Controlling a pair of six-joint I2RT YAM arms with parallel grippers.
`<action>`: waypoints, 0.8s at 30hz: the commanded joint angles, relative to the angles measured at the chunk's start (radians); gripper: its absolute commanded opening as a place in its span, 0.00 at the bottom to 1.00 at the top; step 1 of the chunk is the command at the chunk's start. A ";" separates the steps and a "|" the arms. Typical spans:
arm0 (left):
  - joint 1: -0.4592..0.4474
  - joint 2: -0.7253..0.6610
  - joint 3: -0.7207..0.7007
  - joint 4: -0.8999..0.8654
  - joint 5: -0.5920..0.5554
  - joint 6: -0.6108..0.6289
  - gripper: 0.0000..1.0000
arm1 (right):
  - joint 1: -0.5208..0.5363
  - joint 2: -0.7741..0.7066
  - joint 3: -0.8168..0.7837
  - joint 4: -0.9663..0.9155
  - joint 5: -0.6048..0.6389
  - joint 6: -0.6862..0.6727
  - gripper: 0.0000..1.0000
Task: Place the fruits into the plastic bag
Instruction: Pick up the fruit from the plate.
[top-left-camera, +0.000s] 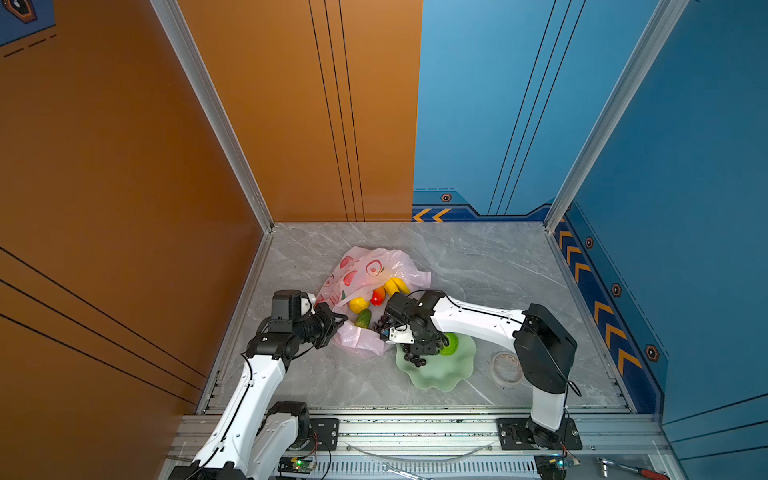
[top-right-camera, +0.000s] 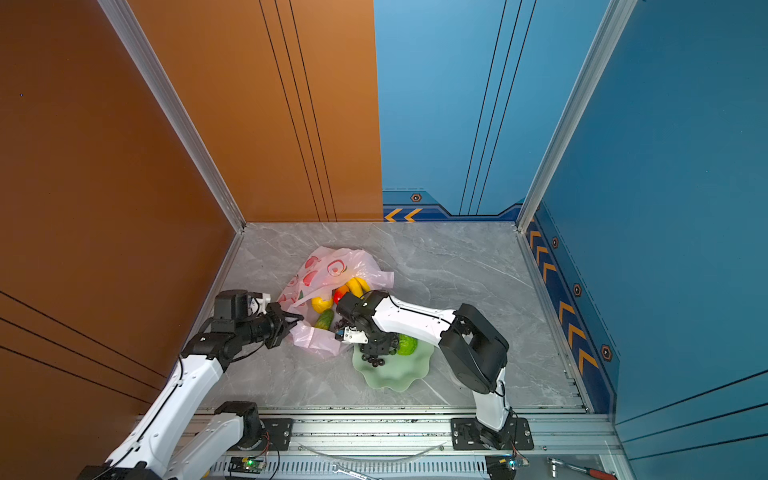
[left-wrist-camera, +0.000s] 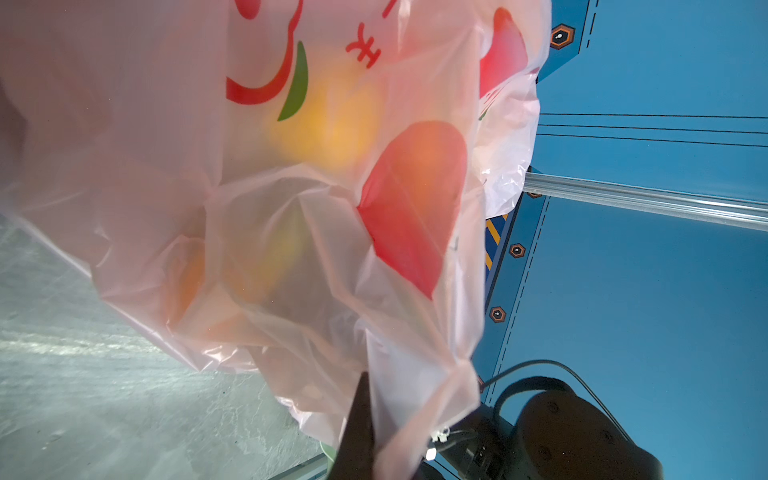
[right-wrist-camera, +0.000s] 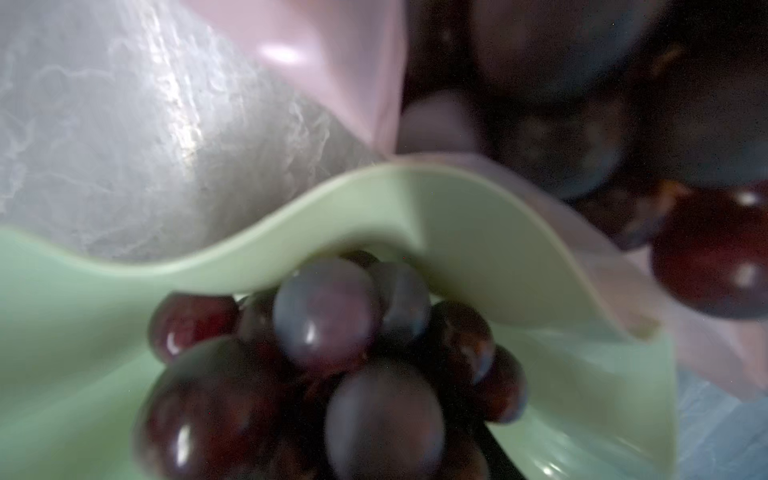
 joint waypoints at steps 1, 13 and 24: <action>0.010 -0.006 0.002 -0.015 -0.004 0.012 0.00 | 0.005 -0.060 -0.007 -0.008 0.043 0.028 0.46; 0.009 -0.010 -0.005 -0.015 -0.009 0.014 0.00 | 0.004 -0.156 -0.077 0.024 0.053 0.062 0.43; 0.010 0.001 -0.008 -0.015 -0.012 0.023 0.00 | -0.016 -0.284 -0.092 0.049 0.019 0.137 0.44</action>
